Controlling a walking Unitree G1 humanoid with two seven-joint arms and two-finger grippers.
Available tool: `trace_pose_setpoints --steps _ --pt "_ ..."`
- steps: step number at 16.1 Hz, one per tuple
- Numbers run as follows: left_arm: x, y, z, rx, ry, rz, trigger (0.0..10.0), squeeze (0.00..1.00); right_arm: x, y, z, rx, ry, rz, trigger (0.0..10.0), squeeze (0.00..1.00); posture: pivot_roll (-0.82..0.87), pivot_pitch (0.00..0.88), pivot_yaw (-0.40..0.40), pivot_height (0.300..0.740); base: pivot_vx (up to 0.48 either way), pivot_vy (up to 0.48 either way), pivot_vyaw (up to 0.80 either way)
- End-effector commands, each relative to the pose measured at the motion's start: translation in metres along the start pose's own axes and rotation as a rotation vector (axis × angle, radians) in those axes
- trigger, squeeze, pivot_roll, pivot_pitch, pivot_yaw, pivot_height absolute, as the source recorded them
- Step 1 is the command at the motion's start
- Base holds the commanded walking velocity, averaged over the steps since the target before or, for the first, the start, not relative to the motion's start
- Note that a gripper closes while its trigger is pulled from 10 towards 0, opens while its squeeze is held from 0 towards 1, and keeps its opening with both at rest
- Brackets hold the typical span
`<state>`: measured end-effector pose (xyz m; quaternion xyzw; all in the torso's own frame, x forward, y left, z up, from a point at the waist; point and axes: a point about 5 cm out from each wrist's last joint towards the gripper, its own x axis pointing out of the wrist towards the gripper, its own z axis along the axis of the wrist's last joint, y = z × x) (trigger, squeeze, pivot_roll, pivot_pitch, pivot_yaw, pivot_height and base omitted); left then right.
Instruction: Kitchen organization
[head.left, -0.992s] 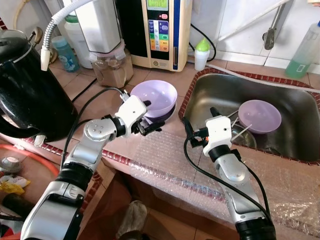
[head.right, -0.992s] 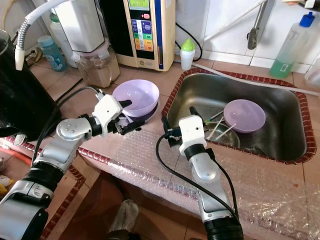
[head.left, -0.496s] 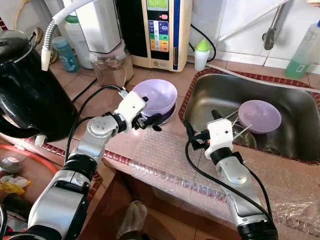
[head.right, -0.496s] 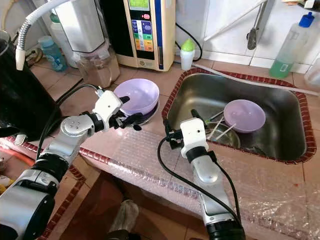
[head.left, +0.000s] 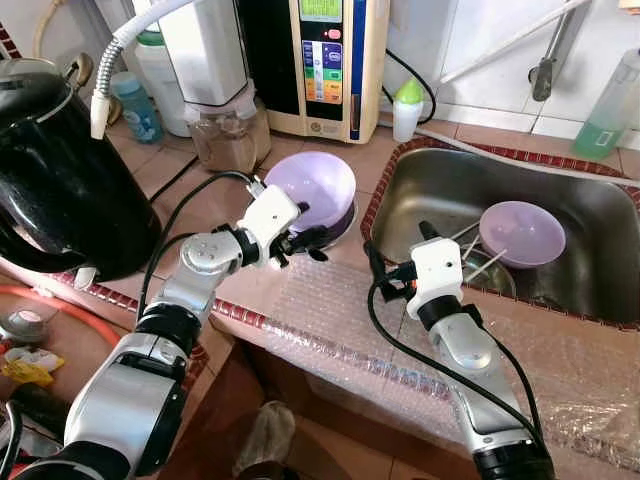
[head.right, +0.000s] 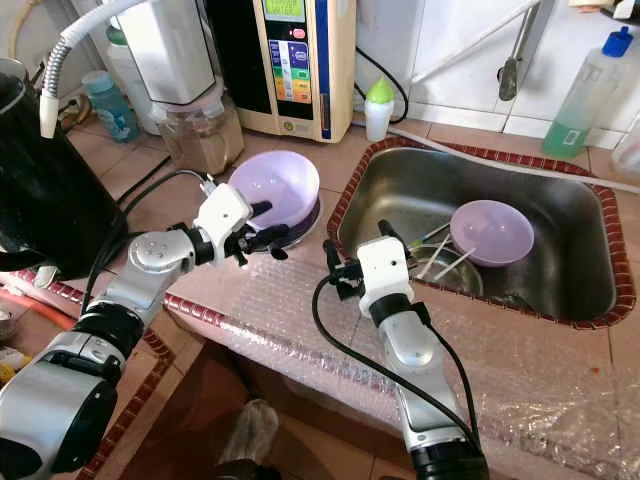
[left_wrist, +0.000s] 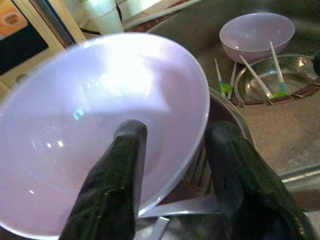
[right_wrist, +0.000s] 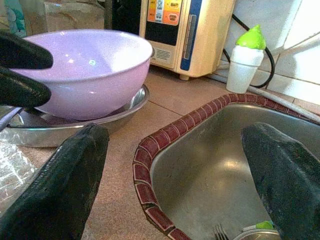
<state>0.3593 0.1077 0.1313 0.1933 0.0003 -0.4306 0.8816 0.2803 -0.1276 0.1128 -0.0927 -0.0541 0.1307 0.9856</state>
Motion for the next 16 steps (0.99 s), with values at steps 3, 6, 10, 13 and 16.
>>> trace_pose_setpoints --steps 3,6,10,13,16 --pt "-0.0001 0.0033 0.0027 0.036 0.009 -0.032 0.0 0.0 0.0007 0.0034 0.0031 0.005 -0.006 0.018 10.0 0.0 -0.09 0.0 0.086 0.74 0.0 0.0 0.0" --pt "0.0003 0.0056 0.0061 0.056 0.0 -0.032 0.0 0.0 0.0013 0.0034 0.0032 0.005 -0.008 0.019 10.0 0.0 -0.09 0.0 0.086 0.74 0.0 0.0 0.0" --pt "0.0007 0.0064 0.0076 0.062 -0.009 -0.035 0.0 0.0 0.0028 0.0024 0.0037 0.003 -0.012 0.018 10.0 0.0 -0.08 0.0 0.084 0.74 0.0 0.0 0.0" --pt "0.0005 0.006 0.0074 0.065 -0.01 -0.041 0.0 0.0 0.0032 0.0026 0.0036 0.003 -0.013 0.019 10.0 0.0 -0.08 0.0 0.084 0.74 0.0 0.0 0.0" --pt "0.0001 0.0053 0.0065 0.076 -0.004 -0.049 0.0 0.0 0.0034 0.0032 0.0038 0.004 -0.014 0.018 10.0 0.0 -0.08 0.0 0.085 0.74 0.0 0.0 0.0"
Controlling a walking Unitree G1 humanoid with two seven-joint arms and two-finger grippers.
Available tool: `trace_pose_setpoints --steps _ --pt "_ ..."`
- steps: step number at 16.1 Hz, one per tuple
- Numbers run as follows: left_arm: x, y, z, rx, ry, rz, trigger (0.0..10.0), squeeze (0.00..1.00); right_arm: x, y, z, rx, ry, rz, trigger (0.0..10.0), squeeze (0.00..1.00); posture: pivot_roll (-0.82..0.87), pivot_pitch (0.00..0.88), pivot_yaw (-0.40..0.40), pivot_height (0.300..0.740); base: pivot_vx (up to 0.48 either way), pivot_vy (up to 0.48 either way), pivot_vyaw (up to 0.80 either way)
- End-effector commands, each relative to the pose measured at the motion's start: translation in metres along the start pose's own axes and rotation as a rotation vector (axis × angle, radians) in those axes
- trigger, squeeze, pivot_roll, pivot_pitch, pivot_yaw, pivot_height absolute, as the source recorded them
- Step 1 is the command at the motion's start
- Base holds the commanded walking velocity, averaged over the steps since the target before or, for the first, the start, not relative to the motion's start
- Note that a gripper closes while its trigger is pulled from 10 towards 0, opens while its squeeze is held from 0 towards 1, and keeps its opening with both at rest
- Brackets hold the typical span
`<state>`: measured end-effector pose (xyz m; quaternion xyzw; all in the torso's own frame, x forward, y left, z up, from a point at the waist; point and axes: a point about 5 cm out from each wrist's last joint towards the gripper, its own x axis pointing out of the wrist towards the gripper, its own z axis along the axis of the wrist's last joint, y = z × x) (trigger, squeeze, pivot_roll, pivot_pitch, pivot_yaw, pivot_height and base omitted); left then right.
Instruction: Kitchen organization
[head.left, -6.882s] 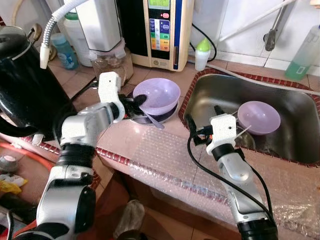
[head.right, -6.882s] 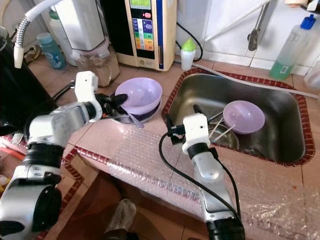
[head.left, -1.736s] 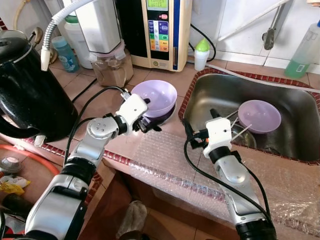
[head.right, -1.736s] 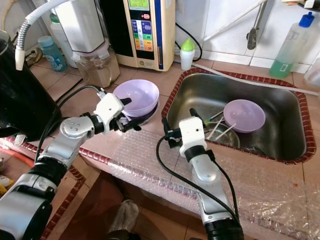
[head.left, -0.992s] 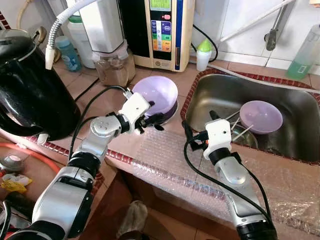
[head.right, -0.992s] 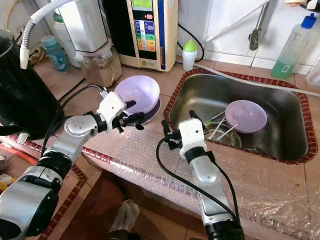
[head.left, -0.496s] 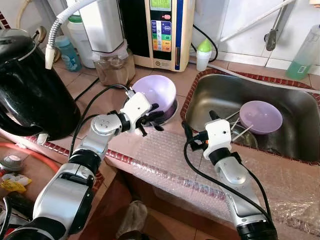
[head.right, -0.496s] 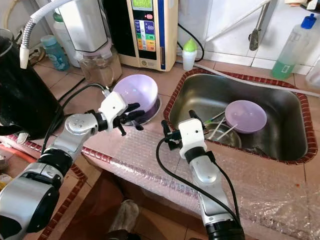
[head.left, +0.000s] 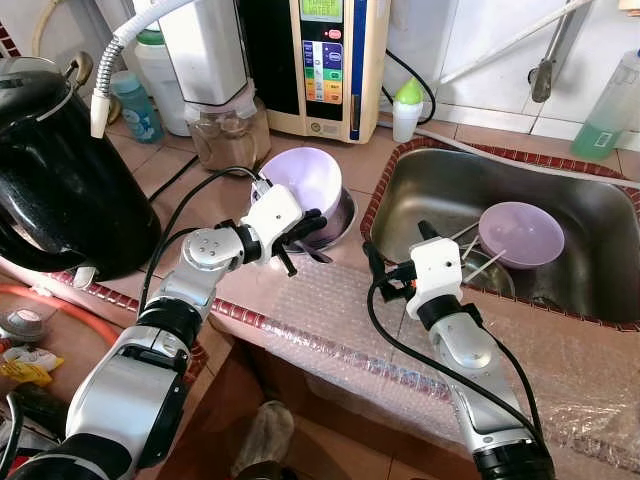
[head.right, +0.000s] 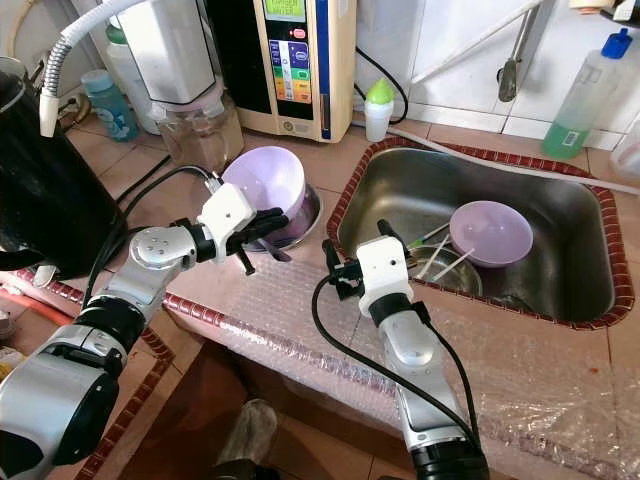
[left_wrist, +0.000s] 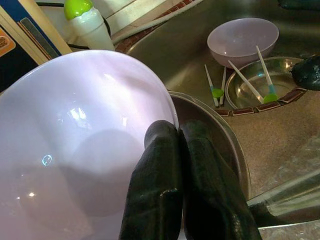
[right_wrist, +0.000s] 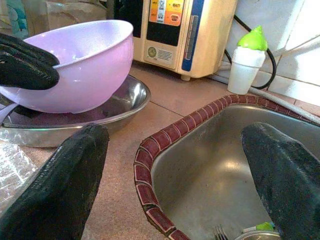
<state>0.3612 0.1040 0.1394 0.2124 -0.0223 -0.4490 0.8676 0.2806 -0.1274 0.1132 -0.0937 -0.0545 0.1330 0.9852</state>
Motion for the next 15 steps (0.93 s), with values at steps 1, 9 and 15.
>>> trace_pose_setpoints --steps 1,9,15 --pt "-0.002 0.003 -0.001 0.02 0.023 -0.013 0.0 0.0 0.003 0.003 0.004 0.006 -0.014 0.012 10.0 0.0 -0.08 0.0 0.087 0.74 0.0 0.0 0.0" --pt "-0.01 0.007 0.033 0.324 -0.173 0.16 0.0 0.0 0.018 -0.016 0.017 0.099 -0.062 -0.077 10.0 0.0 -0.05 0.0 0.069 0.74 0.0 0.0 0.0" --pt "-0.003 -0.028 0.026 0.468 -0.179 0.058 0.0 0.0 0.048 -0.044 0.061 0.354 -0.183 -0.127 10.0 0.0 -0.04 0.0 0.056 0.74 0.0 0.0 0.0"
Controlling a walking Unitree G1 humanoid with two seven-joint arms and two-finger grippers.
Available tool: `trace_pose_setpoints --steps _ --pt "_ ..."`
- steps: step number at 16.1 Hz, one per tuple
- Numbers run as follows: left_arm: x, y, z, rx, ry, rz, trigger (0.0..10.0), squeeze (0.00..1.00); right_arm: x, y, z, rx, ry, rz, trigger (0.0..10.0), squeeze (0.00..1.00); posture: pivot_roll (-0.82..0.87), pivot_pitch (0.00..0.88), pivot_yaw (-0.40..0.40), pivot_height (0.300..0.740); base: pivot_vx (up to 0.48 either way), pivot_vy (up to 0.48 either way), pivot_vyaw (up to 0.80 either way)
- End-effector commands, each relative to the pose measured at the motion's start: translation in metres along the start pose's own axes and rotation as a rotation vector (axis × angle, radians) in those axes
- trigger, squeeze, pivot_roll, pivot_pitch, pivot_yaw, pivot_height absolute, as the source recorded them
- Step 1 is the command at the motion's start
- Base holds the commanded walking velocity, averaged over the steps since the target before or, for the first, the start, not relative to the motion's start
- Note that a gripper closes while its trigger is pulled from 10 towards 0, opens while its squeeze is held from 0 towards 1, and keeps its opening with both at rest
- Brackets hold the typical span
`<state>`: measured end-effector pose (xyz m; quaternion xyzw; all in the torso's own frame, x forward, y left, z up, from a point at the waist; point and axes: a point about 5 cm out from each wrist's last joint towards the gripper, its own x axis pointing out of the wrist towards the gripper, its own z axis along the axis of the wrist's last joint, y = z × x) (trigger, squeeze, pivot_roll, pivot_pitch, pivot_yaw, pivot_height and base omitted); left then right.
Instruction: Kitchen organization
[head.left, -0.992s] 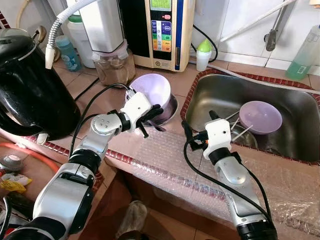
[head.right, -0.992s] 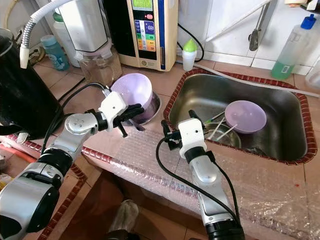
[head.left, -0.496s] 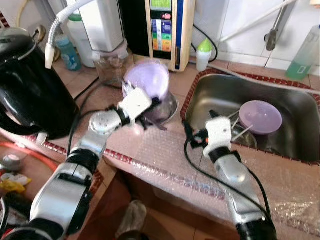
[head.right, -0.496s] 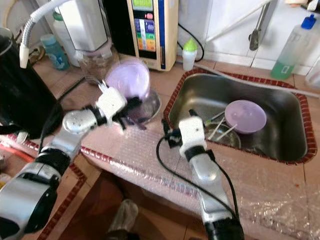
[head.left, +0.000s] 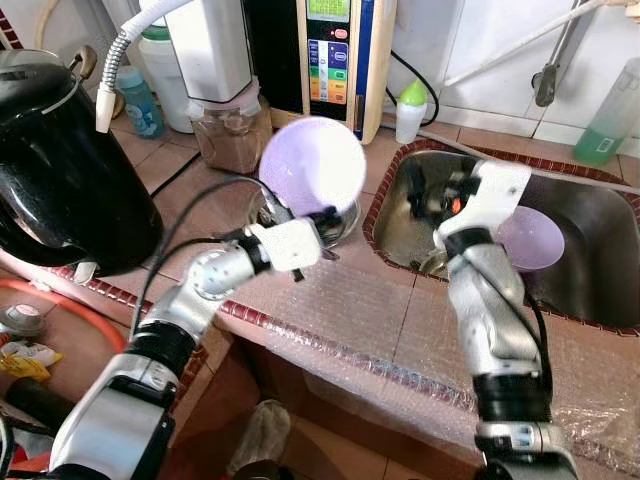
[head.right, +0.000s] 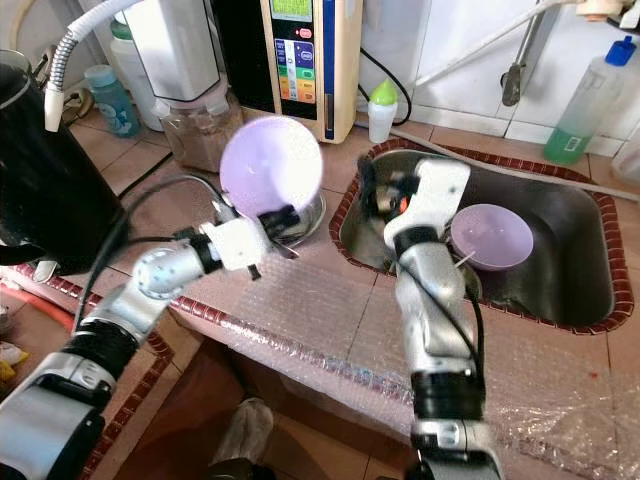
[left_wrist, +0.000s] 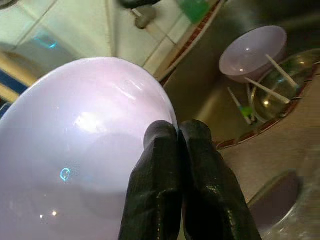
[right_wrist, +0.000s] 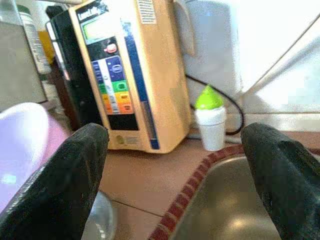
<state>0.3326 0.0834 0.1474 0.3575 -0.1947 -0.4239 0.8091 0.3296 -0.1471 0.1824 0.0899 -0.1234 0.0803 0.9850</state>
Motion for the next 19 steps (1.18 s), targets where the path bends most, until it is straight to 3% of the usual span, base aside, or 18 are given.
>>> trace_pose_setpoints --steps 1,6,8,11,12,13,15,17,19 --pt "0.002 0.001 0.005 0.043 -0.019 -0.012 0.0 0.0 0.003 0.005 0.007 0.03 -0.009 0.039 10.0 0.0 -0.04 0.0 0.056 0.74 0.0 0.0 0.0" --pt "0.012 -0.001 0.006 0.056 -0.005 0.004 0.0 0.0 0.005 0.017 0.013 0.122 0.025 0.188 10.0 0.0 -0.05 0.0 0.055 0.74 0.0 0.0 0.0" --pt "0.016 -0.001 0.007 0.058 -0.01 0.005 0.0 0.0 0.001 0.028 0.007 0.174 0.081 0.305 10.0 0.0 -0.05 0.0 0.06 0.74 0.0 0.0 0.0" --pt "0.018 -0.002 0.01 0.066 -0.02 0.001 0.0 0.0 0.002 0.033 -0.008 0.153 0.131 0.275 10.0 0.0 -0.05 0.0 0.064 0.74 0.0 0.0 0.0" --pt "0.019 -0.003 0.011 0.058 -0.024 0.0 0.0 0.0 0.004 0.034 -0.018 0.131 0.161 0.244 8.7 0.0 -0.06 0.0 0.067 0.74 0.0 0.0 0.0" --pt "0.021 -0.004 0.013 0.053 -0.032 0.001 0.0 0.0 0.008 0.037 -0.027 0.115 0.186 0.224 2.7 0.0 -0.06 0.0 0.069 0.74 0.0 0.0 0.0" --pt "0.022 -0.009 0.014 0.048 -0.038 -0.003 0.0 0.0 0.021 0.044 -0.028 0.111 0.202 0.175 0.0 0.0 -0.05 0.0 0.068 0.74 0.0 0.0 0.0" --pt "0.023 -0.014 0.014 0.047 -0.042 -0.016 0.0 0.0 0.04 0.057 -0.015 0.099 0.174 0.186 0.0 0.0 -0.05 0.0 0.063 0.74 0.0 0.0 0.0" --pt "0.023 -0.015 0.014 0.048 -0.039 -0.02 0.0 0.0 0.049 0.062 -0.007 0.122 0.162 0.19 0.0 0.0 -0.05 0.0 0.057 0.74 0.0 0.0 0.0"
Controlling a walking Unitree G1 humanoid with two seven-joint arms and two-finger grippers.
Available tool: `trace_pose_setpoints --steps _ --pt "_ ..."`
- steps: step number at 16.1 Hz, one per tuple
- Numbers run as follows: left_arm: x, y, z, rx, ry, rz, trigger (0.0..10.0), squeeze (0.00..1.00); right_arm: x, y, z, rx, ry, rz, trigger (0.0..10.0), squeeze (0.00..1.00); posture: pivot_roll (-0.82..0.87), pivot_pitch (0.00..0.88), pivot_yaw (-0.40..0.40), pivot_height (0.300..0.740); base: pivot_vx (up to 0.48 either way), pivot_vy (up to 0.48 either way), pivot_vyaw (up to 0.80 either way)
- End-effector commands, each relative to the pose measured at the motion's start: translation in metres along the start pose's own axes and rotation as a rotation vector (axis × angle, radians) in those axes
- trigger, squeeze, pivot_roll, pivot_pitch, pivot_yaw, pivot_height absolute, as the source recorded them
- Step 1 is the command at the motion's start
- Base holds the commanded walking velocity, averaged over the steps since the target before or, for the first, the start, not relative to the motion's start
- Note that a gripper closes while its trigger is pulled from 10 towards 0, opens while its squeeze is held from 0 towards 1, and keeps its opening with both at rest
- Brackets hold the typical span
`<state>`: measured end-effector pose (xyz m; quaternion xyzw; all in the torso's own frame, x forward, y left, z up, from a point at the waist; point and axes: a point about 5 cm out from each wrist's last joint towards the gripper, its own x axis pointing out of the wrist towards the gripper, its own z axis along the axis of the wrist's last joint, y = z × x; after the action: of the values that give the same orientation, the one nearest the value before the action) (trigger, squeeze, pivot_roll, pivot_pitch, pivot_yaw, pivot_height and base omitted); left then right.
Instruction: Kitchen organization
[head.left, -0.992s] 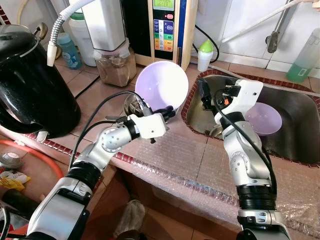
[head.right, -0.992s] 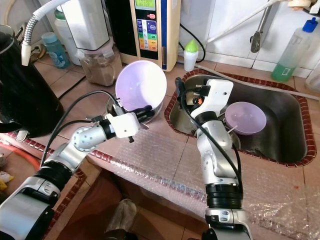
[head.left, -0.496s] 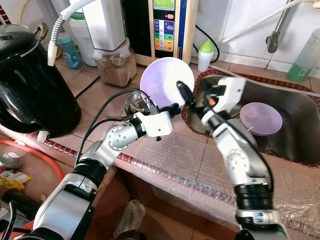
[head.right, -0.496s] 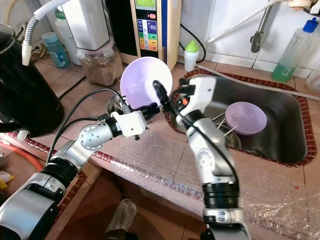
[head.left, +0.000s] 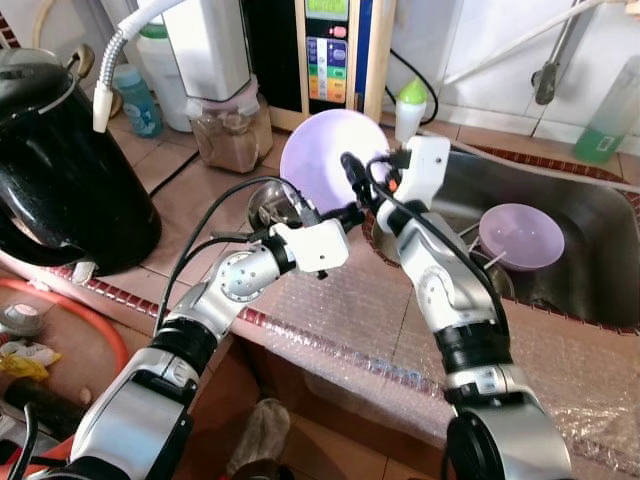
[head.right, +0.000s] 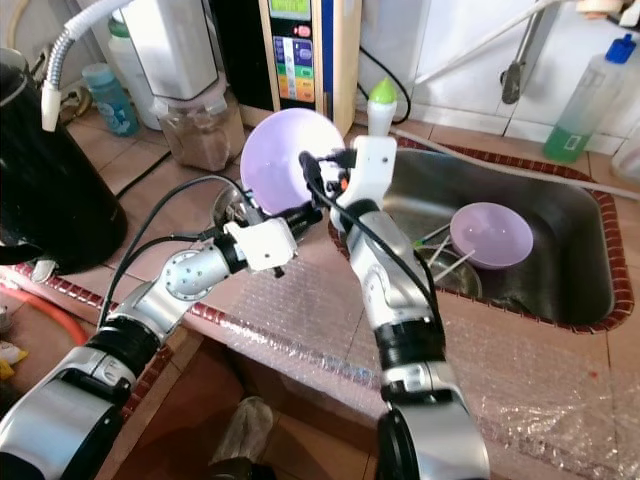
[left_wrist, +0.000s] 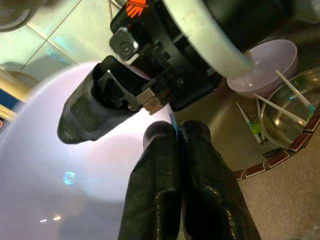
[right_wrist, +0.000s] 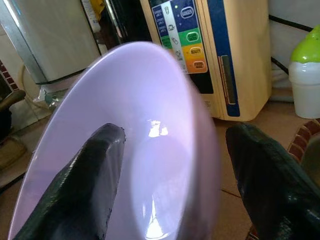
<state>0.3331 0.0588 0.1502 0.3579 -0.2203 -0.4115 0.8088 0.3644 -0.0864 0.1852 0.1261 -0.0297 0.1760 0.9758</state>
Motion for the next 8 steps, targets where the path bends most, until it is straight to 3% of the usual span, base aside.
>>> trace_pose_setpoints --steps 1,6,8 --pt "0.002 -0.008 0.002 0.02 -0.005 -0.057 0.0 0.0 0.009 0.009 0.012 0.012 -0.031 0.019 0.0 0.0 -0.05 0.0 0.056 0.74 0.0 0.0 0.0" --pt "0.001 -0.009 0.001 0.039 -0.002 -0.064 0.0 0.0 0.009 -0.008 0.008 0.132 0.081 -0.12 0.0 0.0 -0.06 0.0 0.063 0.74 0.0 0.0 0.0" --pt "0.002 -0.009 0.002 0.039 -0.005 -0.066 0.0 0.0 0.005 -0.014 0.006 0.124 0.093 -0.136 0.0 0.0 -0.06 0.0 0.066 0.74 0.0 0.0 0.0"
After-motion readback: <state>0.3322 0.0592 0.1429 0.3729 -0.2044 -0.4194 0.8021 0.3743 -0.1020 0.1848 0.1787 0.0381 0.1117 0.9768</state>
